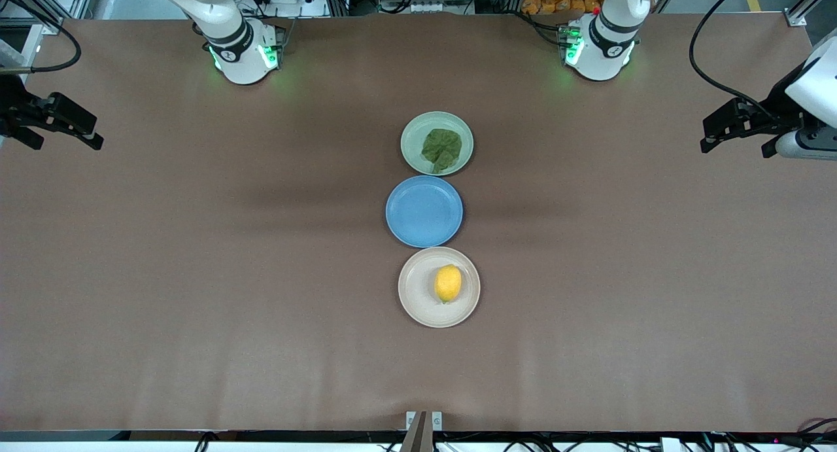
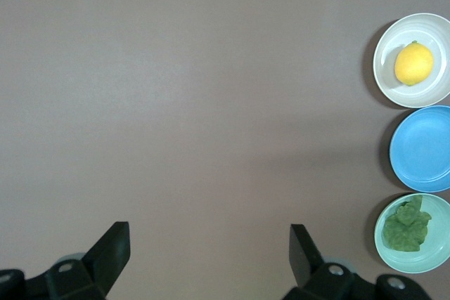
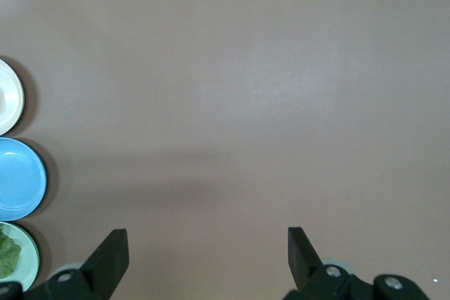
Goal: Place lemon and lettuce in plates
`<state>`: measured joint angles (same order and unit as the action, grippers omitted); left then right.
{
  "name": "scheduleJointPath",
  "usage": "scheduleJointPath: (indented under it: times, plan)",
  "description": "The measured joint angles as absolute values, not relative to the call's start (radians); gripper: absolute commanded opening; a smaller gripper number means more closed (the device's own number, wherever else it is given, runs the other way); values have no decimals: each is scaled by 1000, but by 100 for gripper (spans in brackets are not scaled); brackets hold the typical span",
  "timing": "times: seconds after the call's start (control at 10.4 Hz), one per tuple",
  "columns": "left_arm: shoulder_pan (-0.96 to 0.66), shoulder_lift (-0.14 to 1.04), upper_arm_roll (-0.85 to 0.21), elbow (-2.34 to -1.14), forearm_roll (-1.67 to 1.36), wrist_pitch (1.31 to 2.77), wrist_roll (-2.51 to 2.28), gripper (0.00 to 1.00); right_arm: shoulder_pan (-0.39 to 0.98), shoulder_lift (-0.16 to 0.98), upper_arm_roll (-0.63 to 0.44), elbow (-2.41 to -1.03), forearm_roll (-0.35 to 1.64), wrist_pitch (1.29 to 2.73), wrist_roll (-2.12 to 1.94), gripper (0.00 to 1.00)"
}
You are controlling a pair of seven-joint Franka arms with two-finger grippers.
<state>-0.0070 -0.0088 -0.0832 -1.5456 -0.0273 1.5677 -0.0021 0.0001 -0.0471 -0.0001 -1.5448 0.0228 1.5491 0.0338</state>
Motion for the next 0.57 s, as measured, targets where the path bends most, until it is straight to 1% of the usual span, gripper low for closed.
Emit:
scheduleJointPath:
  times: [0.57]
  plan:
    - [-6, -2, -83, -1546, -27, 1568, -2, 100, 0, -47, 0, -1544, 23, 1548, 33, 100]
